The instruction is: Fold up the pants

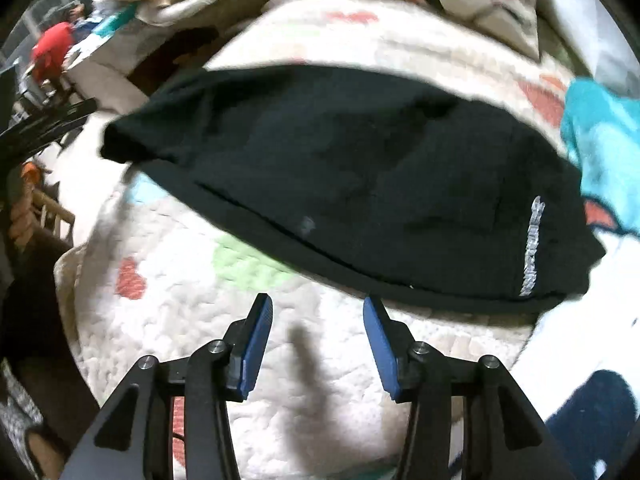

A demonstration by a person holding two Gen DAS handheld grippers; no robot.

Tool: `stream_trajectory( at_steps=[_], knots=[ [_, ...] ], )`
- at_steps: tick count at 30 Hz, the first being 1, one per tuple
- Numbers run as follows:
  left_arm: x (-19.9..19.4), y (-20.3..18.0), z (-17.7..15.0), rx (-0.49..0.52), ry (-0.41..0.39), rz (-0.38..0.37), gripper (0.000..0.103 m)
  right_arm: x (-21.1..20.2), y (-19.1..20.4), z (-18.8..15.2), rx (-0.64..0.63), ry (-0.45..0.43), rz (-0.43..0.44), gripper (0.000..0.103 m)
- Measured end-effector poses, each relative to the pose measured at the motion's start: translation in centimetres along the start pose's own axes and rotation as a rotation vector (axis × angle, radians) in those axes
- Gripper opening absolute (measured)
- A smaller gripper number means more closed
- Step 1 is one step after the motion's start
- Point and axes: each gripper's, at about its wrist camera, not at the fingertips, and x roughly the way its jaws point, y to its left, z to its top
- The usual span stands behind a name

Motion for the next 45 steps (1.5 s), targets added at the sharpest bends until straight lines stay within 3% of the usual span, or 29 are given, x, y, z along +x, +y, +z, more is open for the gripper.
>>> stream_trajectory(
  at_steps=[4, 8, 10, 12, 14, 19, 24, 27, 30, 31, 32, 34, 42, 45],
  knots=[
    [2.3, 0.3, -0.6, -0.042, 0.092, 0.023, 0.048, -0.4, 1.1, 3.2, 0.0, -0.086, -0.018, 0.051],
    [1.7, 1.3, -0.3, -0.078, 0.056, 0.074, 0.048, 2.8, 2.5, 6.1, 0.009, -0.102, -0.008, 0.051],
    [0.5, 2.4, 0.3, -0.133, 0.001, 0.11, 0.048, 5.3, 3.2, 6.7, 0.009, -0.041, 0.013, 0.051],
    [-0.4, 3.7, 0.9, -0.195, -0.032, 0.114, 0.048, 8.1, 4.1, 6.3, -0.016, 0.082, 0.008, 0.052],
    [-1.1, 4.7, 1.1, -0.249, -0.048, 0.103, 0.049, 8.0, 5.9, 6.1, -0.109, 0.078, -0.045, 0.053],
    [-1.9, 5.8, 1.6, -0.338, -0.061, 0.05, 0.05, 5.6, 11.5, 9.2, -0.287, -0.035, 0.044, 0.051],
    [-2.0, 6.1, 1.6, -0.351, -0.059, 0.05, 0.05, 7.1, 19.1, 15.6, -0.501, -0.103, 0.1, 0.051],
    [-1.8, 6.6, 1.6, -0.373, -0.044, 0.044, 0.05, 9.4, 22.2, 17.7, -0.577, -0.051, 0.148, 0.051],
    [-1.4, 7.4, 1.5, -0.419, -0.016, 0.017, 0.05, 12.5, 24.0, 18.0, -0.661, 0.025, 0.107, 0.051],
    [-1.4, 7.7, 1.6, -0.433, -0.011, 0.008, 0.05, 13.5, 24.4, 17.8, -0.691, 0.053, 0.085, 0.04],
    [-1.4, 7.8, 1.6, -0.443, -0.008, 0.001, 0.05, 14.4, 24.0, 17.5, -0.713, 0.089, 0.07, 0.009],
    [-1.6, 8.3, 1.6, -0.468, -0.011, -0.018, 0.05, 15.2, 23.8, 17.5, -0.713, 0.108, 0.048, 0.01],
    [-2.0, 7.9, 1.9, -0.447, -0.044, 0.003, 0.05, 16.2, 24.5, 21.8, -0.532, 0.003, 0.067, 0.01],
    [-1.6, 7.8, 1.8, -0.433, -0.029, 0.017, 0.05, 17.1, 24.1, 22.9, -0.436, 0.013, 0.106, 0.019]
  ],
)
